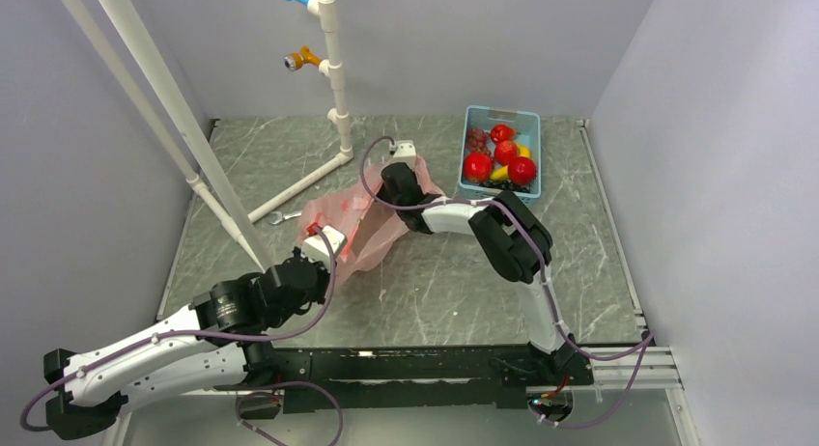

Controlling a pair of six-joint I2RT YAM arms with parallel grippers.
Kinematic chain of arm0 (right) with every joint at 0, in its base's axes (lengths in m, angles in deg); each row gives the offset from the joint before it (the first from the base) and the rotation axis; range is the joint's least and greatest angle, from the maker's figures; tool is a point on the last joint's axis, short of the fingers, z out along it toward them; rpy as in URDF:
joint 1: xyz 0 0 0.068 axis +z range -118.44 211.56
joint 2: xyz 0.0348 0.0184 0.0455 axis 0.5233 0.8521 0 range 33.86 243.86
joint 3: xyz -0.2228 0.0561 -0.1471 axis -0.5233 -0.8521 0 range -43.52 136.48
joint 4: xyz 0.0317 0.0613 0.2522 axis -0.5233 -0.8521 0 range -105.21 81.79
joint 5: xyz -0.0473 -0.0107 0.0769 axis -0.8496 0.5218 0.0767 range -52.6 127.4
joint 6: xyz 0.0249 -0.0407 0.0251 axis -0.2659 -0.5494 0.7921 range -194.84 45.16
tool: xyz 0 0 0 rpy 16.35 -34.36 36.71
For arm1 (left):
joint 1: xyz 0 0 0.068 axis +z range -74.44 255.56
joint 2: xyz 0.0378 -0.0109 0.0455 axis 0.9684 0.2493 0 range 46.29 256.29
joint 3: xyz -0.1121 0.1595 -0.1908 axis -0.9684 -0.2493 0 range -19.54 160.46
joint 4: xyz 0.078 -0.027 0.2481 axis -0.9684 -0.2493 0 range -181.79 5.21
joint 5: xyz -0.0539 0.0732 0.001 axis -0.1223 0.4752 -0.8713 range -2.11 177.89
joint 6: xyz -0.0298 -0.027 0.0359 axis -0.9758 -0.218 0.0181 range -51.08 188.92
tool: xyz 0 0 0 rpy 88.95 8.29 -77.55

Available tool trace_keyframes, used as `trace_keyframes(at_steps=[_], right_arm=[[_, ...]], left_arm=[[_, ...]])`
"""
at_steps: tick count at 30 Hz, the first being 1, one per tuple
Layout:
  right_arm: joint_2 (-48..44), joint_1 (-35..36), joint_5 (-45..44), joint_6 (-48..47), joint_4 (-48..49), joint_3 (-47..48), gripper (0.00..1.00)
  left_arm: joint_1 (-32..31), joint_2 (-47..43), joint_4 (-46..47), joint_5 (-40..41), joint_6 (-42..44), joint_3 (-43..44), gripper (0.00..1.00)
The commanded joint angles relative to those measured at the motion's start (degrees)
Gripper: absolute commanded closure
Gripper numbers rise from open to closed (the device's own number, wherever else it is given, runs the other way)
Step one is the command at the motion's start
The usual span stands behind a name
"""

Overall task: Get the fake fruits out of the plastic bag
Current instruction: Take out the fake fruit from the plastic bag.

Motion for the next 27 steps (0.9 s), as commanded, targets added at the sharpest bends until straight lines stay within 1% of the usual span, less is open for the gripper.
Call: trace_keyframes(at_steps=[1, 3, 6, 9, 13, 16, 20, 27], right_arm=[[-7.37, -2.06, 0.48, -2.06, 7.37, -7.2, 0.48], [-10.85, -1.75, 1.22, -3.33, 10.32, -12.75, 0.55], [-16.08, -0.93, 3.29, -4.38, 12.55, -18.68, 0.6], [-21.08, 0.46, 5.41, -4.88, 12.83, -23.91, 0.65], [-26.41, 3.07, 5.35, -5.4, 12.51, -28.84, 0.71], [-30.21, 4.86, 5.5, -5.11, 12.01, -32.17, 0.74], [-33.98, 6.68, 8.64, -4.41, 10.65, -34.97, 0.76], [-37.34, 10.84, 14.07, -1.96, 8.96, -38.6, 0.77]], left_arm=[[-0.68, 0.04, -2.79, -1.53, 0.12, 1.76, 1.0], [-0.68, 0.43, -2.78, -1.82, 0.23, 1.84, 1.0], [-0.72, 1.02, -2.72, -2.22, 0.42, 1.93, 1.0], [-0.69, 1.53, -2.74, -2.43, 0.61, 2.07, 1.0], [-0.68, 1.57, -2.62, -2.57, 0.63, 2.03, 1.0], [-0.68, 1.55, -2.64, -2.62, 0.65, 2.03, 1.0], [-0.69, 1.54, -2.69, -2.6, 0.49, 2.1, 1.0], [-0.68, 0.87, -2.91, -1.9, 0.02, 1.94, 1.0]])
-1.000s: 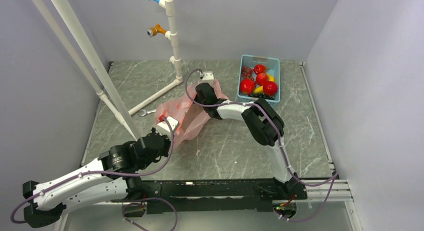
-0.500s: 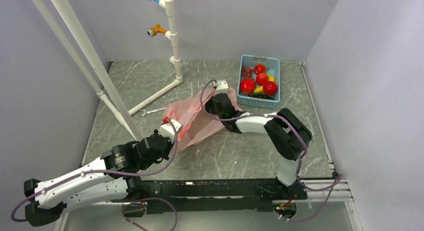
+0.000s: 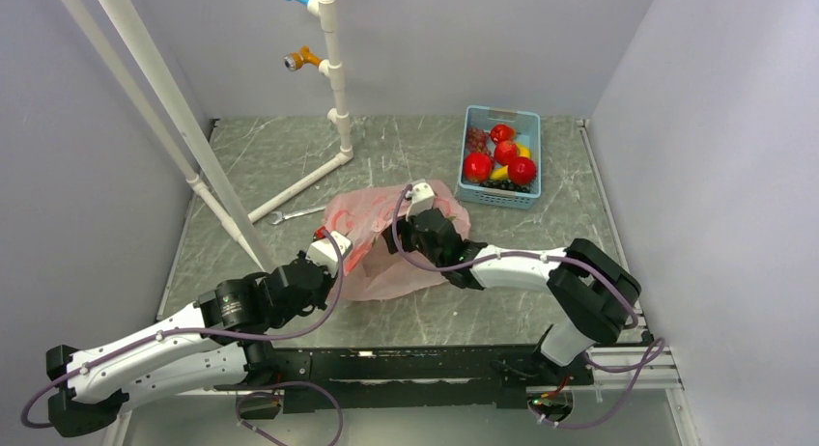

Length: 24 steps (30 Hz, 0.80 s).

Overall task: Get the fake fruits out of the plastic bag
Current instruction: Take out the fake fruit from the plastic bag.

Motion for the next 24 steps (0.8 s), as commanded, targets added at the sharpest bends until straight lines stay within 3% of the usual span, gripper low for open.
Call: trace_keyframes(at_steps=[1, 11, 16, 20, 24], right_arm=[[-3.16, 2.44, 4.99, 2.52, 0.54, -2.26, 0.77], [-5.06, 7.17, 7.56, 2.95, -1.07, -6.79, 0.78], [-11.68, 8.98, 10.39, 3.7, -5.46, -6.81, 0.79], [-19.85, 9.65, 12.86, 6.26, -3.72, -9.48, 0.79], [-24.52, 9.78, 15.99, 5.12, -7.66, -6.08, 0.79]], left_arm=[[-0.31, -0.58, -0.03, 0.57, -0.23, 1.94, 1.0], [-0.33, -2.65, -1.07, 4.08, -1.98, 1.93, 1.0], [-0.32, -2.39, -1.32, 4.8, -2.35, 2.06, 1.0], [-0.29, -1.32, -1.3, 4.32, -2.15, 2.21, 1.0], [-0.36, -0.16, -1.59, 4.29, -2.31, 2.46, 1.0]])
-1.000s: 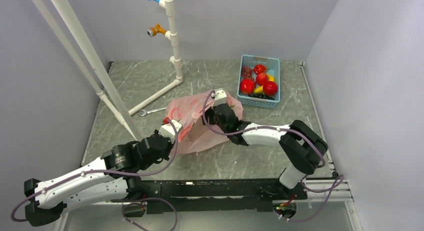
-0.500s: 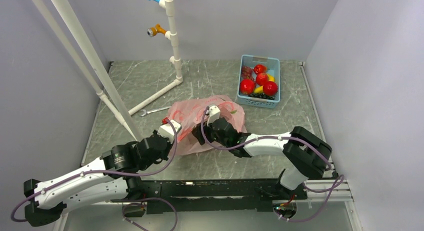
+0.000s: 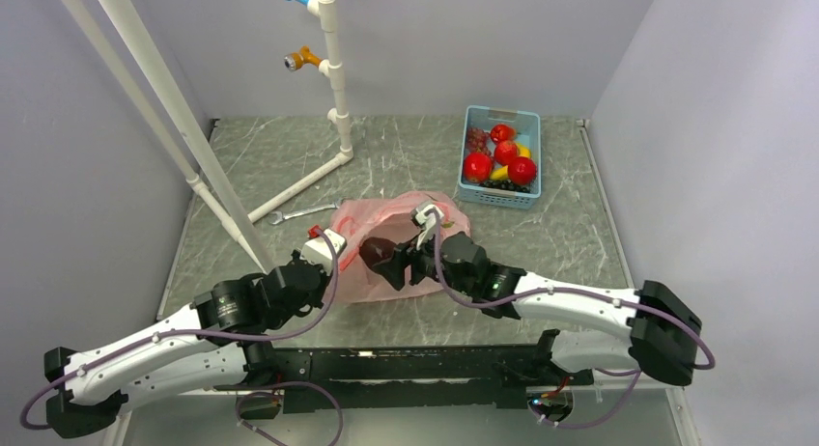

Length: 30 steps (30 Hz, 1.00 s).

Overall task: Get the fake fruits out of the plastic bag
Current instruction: Take out the fake fruit from the plastic bag, then place the fake fruit in the bin.

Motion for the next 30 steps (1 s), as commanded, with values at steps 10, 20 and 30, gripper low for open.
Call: trace_keyframes(at_steps=[10, 20, 30], right_arm=[[-9.8, 0.86, 6.93, 0.48, -4.44, 5.88, 0.81], [-10.89, -2.14, -17.0, -7.4, -13.42, 17.48, 0.83], [-2.99, -21.83, -21.97, -3.18, -20.54, 22.23, 0.85]], left_arm=[[-0.32, 1.11, -0.16, 1.26, -0.75, 2.27, 1.0], [-0.39, 1.41, -0.24, 0.59, -0.61, 2.38, 1.0], [-0.69, 0.92, -0.28, 0.49, -0.61, 2.34, 1.0]])
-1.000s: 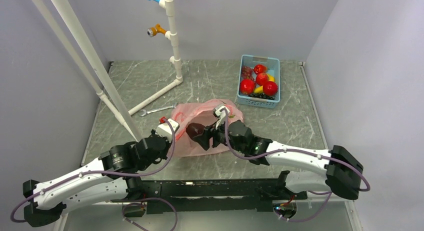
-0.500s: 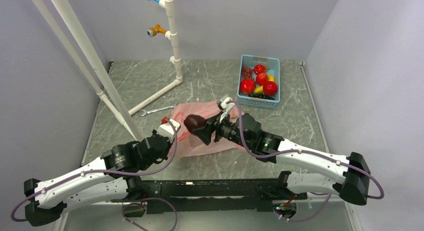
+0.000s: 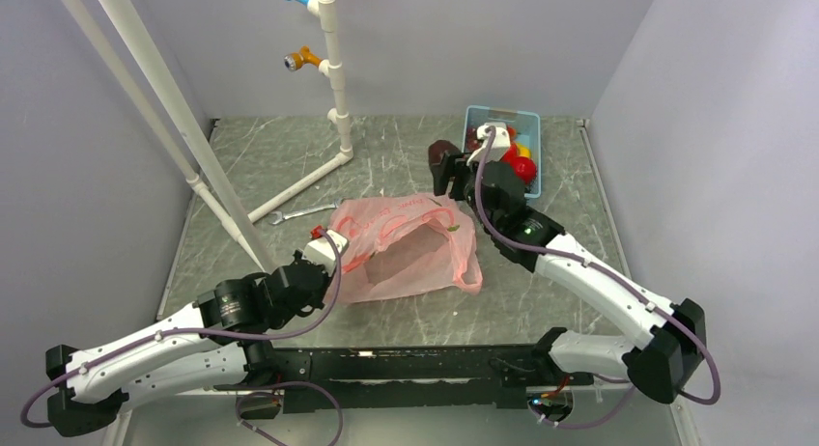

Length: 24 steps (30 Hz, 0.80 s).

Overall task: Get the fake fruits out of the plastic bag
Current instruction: Place the fake fruit in the bin.

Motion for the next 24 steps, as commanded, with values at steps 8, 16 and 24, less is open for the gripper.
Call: trace_keyframes(at_steps=[8, 16, 24], right_arm=[[9.86, -17.77, -2.96, 3.75, -1.27, 1.61, 0.81], [28.82, -28.28, 3.69, 6.94, -3.27, 11.77, 0.81], [39.25, -29.43, 2.01, 5.02, -8.74, 22.37, 0.78]], left_arm=[[-0.68, 0.25, 0.41, 0.15, -0.09, 2.38, 1.0], [-0.86, -1.35, 0.55, 0.93, -0.34, 1.93, 1.0], [-0.94, 0.19, 0.52, 0.44, 0.0, 2.29, 1.0]])
